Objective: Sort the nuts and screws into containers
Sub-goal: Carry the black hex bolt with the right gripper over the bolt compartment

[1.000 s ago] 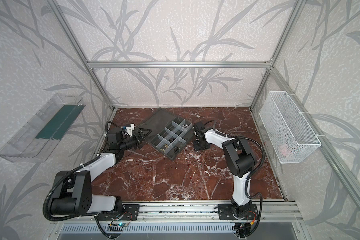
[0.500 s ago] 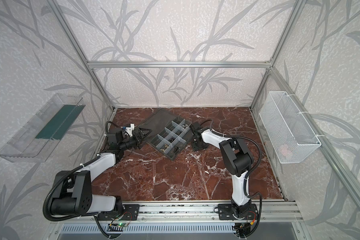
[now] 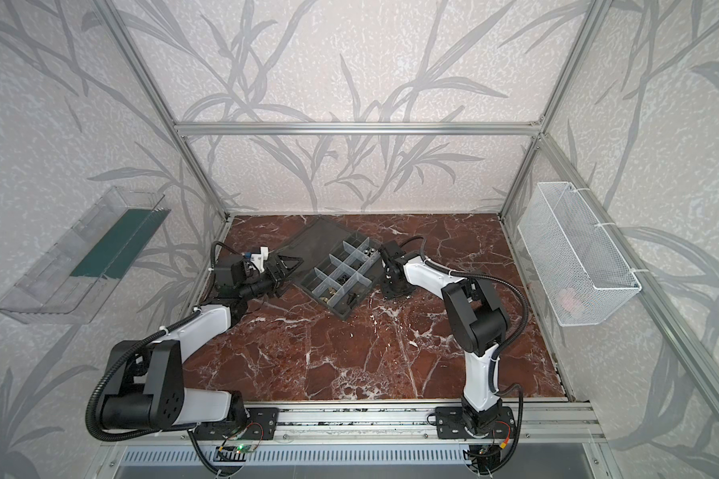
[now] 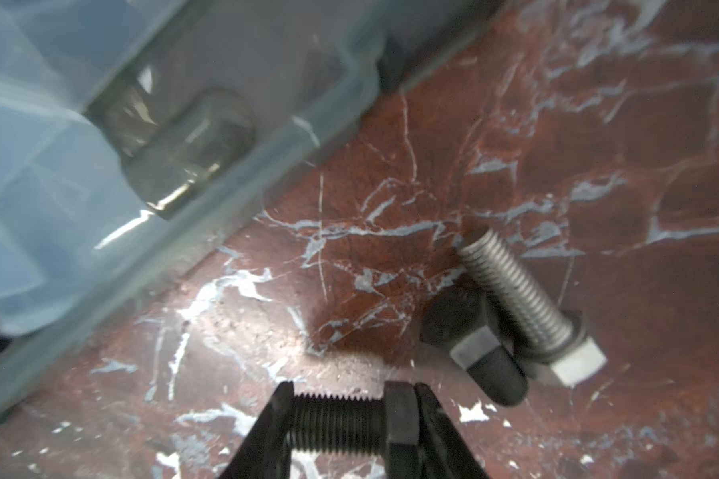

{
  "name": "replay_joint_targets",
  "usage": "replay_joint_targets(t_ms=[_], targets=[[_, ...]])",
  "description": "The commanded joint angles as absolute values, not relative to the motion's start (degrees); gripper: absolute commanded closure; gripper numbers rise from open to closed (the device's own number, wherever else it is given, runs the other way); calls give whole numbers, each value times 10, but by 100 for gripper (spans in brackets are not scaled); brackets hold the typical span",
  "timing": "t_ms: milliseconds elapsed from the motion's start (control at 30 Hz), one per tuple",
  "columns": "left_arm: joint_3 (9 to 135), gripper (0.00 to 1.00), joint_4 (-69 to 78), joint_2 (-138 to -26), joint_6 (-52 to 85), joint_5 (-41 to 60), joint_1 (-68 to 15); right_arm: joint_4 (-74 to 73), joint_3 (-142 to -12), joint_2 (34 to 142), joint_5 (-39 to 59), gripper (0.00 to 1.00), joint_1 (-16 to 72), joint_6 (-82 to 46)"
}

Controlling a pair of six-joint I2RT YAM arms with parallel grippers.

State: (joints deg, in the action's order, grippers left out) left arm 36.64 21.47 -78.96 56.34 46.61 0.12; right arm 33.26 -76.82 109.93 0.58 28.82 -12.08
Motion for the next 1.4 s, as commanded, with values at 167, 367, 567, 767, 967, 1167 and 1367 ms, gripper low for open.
replay_joint_targets(t_ms=[167,367,567,767,967,1167,1367], targets=[[368,0,234,-788,568,469,3,303,-825,1017,89,86,299,-79],[370,1,227,-785,567,467,4,295,-851,1041,99,85,334,-60],[373,0,225,-785,565,468,4,301,-881,1079,98,84,368,-60],[373,1,224,-784,565,469,3,319,-912,1116,84,82,392,-53],[372,1,223,-783,563,470,3,335,-929,1141,78,74,397,-51],[371,1,223,-783,563,470,3,340,-933,1151,72,62,399,-49],[371,0,223,-782,563,470,4,352,-942,1158,63,50,403,-46]])
